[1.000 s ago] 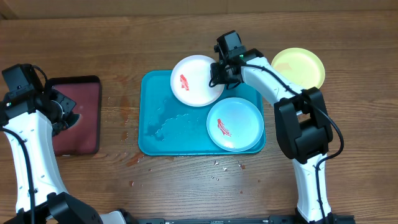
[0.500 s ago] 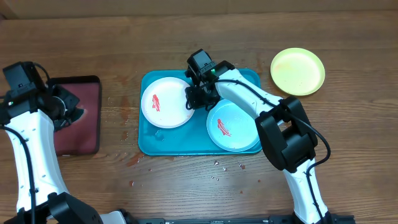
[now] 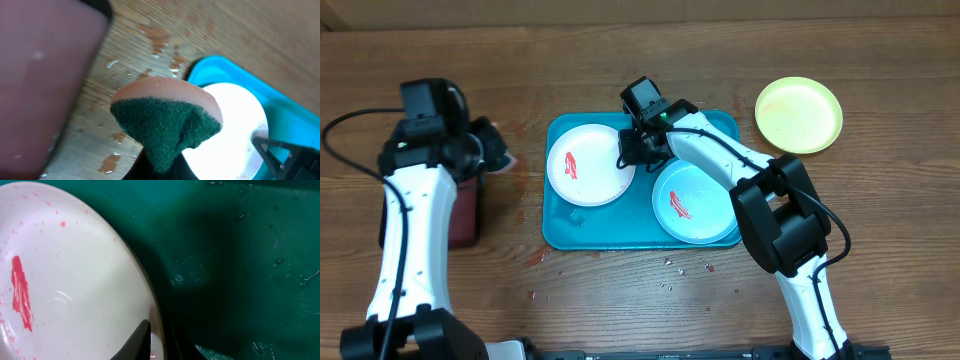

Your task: Clean dirty plates on tray and stack at the side

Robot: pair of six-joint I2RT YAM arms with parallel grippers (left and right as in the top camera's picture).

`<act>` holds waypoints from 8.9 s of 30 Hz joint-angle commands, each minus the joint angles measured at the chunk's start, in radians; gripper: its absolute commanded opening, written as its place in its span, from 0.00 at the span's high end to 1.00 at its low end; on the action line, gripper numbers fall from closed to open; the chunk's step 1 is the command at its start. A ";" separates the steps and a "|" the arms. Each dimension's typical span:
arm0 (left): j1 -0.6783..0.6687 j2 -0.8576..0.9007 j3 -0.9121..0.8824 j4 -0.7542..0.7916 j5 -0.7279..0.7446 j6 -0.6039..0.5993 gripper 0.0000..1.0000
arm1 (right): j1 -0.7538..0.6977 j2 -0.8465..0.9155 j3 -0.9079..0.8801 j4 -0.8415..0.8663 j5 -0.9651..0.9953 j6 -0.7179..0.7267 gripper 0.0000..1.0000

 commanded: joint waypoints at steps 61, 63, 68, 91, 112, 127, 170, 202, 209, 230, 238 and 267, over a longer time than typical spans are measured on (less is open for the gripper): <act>-0.335 0.423 0.010 0.141 -0.433 0.085 0.96 | 0.005 0.008 -0.038 -0.034 0.023 -0.080 0.96; -0.336 0.414 0.027 0.103 -0.477 0.085 0.96 | 0.005 0.008 -0.038 -0.034 0.026 -0.079 0.96; -0.336 0.380 0.083 0.059 -0.461 0.069 0.96 | 0.005 0.008 -0.038 -0.034 0.026 -0.079 0.96; -0.311 0.460 0.127 0.009 -0.521 -0.022 0.96 | 0.005 0.008 -0.038 -0.034 0.048 -0.079 0.96; 0.028 0.014 0.158 -0.143 -0.398 -0.248 0.96 | 0.118 -0.214 0.064 -0.091 0.490 -0.372 0.96; 0.345 0.051 0.060 -0.153 -0.248 -0.240 0.96 | 0.427 -0.294 0.064 0.032 1.449 -0.900 0.96; 0.345 0.051 0.060 -0.129 -0.162 -0.240 0.96 | -0.919 -0.332 -0.235 -0.019 -0.110 -0.251 0.96; 0.345 0.051 0.060 -0.124 -0.163 -0.221 0.96 | -0.319 -0.305 -0.286 -0.148 0.013 -0.726 0.41; 0.345 0.051 0.060 -0.124 -0.162 -0.220 0.96 | -0.319 -0.305 -0.363 -0.148 -0.051 -0.868 0.41; 0.291 0.051 0.060 -0.087 0.088 -0.071 0.96 | -0.180 -0.305 -0.409 0.066 -0.143 -0.437 0.96; 0.094 0.051 0.060 -0.066 0.108 -0.040 0.96 | -0.069 -0.305 -0.409 0.122 -0.014 -0.305 0.63; -0.235 0.118 0.059 -0.034 0.109 -0.011 0.96 | -0.068 -0.243 -0.409 0.161 -0.019 -0.022 0.96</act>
